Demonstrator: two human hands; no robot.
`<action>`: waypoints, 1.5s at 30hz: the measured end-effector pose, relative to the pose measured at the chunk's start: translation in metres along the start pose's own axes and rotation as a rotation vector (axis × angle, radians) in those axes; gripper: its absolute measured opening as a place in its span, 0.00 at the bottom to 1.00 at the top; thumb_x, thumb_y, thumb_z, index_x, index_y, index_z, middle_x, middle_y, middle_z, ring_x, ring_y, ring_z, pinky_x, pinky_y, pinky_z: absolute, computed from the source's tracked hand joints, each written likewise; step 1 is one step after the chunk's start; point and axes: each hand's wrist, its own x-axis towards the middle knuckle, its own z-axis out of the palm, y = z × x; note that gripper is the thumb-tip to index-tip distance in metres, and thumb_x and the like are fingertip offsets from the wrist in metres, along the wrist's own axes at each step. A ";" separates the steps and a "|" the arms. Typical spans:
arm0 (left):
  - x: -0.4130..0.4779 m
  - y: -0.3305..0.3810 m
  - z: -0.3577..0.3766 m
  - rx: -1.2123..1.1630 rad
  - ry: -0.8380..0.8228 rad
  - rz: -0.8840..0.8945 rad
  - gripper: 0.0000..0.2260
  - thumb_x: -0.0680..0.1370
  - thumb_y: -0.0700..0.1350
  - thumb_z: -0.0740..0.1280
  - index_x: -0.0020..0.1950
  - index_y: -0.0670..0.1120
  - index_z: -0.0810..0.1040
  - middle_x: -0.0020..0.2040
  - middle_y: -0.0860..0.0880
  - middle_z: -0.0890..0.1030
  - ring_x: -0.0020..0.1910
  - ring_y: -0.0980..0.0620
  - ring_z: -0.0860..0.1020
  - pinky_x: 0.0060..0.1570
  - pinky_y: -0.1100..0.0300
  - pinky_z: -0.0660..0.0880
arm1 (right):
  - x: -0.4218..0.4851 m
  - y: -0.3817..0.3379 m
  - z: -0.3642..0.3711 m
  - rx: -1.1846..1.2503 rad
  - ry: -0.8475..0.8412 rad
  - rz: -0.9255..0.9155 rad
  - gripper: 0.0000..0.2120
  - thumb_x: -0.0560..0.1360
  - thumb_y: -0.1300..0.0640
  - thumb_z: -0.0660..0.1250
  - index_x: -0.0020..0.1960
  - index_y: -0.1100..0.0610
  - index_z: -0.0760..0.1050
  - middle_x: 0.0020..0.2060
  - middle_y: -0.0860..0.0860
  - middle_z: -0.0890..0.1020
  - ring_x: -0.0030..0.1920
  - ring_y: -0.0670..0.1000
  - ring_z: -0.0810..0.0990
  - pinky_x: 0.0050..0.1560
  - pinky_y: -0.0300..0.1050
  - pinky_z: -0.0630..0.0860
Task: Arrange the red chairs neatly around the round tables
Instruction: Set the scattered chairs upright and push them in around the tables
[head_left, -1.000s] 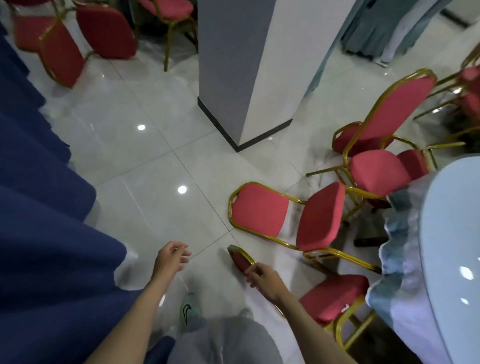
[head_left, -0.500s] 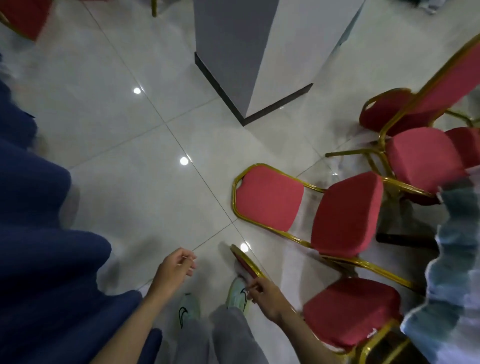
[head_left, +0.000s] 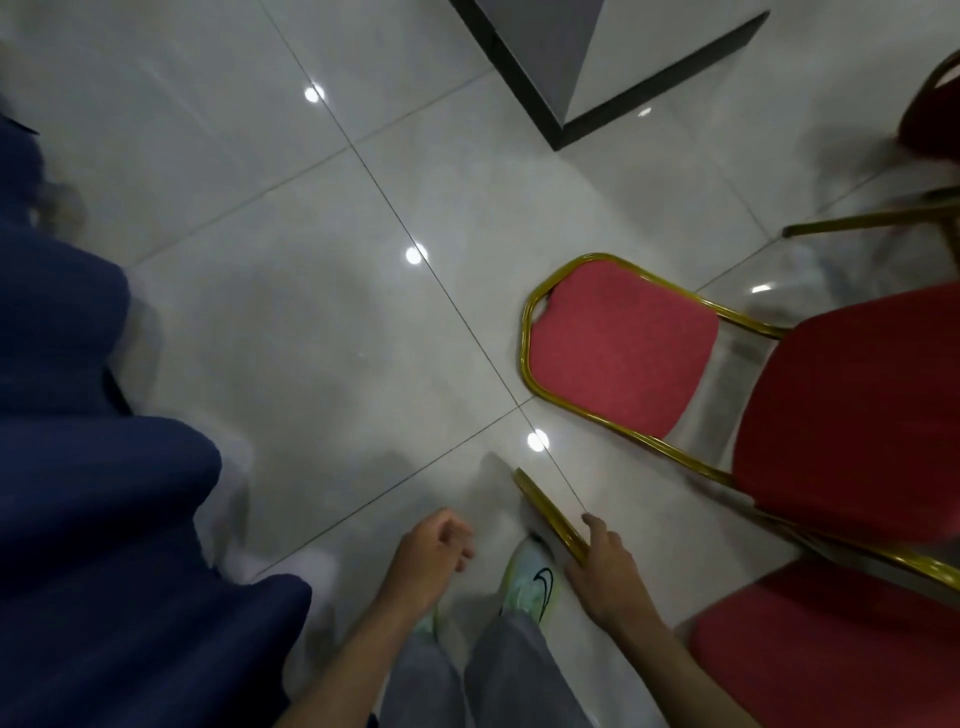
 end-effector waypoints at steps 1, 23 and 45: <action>0.005 -0.002 0.004 0.010 -0.001 -0.012 0.09 0.82 0.39 0.62 0.48 0.48 0.80 0.42 0.49 0.85 0.36 0.57 0.81 0.36 0.68 0.74 | 0.008 0.000 0.003 0.007 -0.022 0.011 0.32 0.83 0.50 0.66 0.81 0.52 0.55 0.71 0.56 0.71 0.66 0.56 0.75 0.63 0.47 0.75; -0.061 0.048 -0.029 0.124 0.055 0.133 0.09 0.84 0.41 0.62 0.48 0.52 0.80 0.44 0.54 0.84 0.42 0.55 0.82 0.46 0.60 0.79 | -0.054 -0.017 -0.047 -0.382 0.157 -0.231 0.16 0.81 0.50 0.66 0.67 0.51 0.76 0.49 0.49 0.83 0.45 0.48 0.81 0.48 0.40 0.79; -0.268 0.204 -0.096 0.860 0.076 0.896 0.19 0.79 0.39 0.64 0.70 0.50 0.72 0.68 0.53 0.68 0.62 0.51 0.72 0.55 0.55 0.77 | -0.337 -0.046 -0.128 0.003 0.593 -0.269 0.24 0.69 0.51 0.73 0.57 0.43 0.63 0.30 0.48 0.79 0.30 0.53 0.77 0.29 0.49 0.69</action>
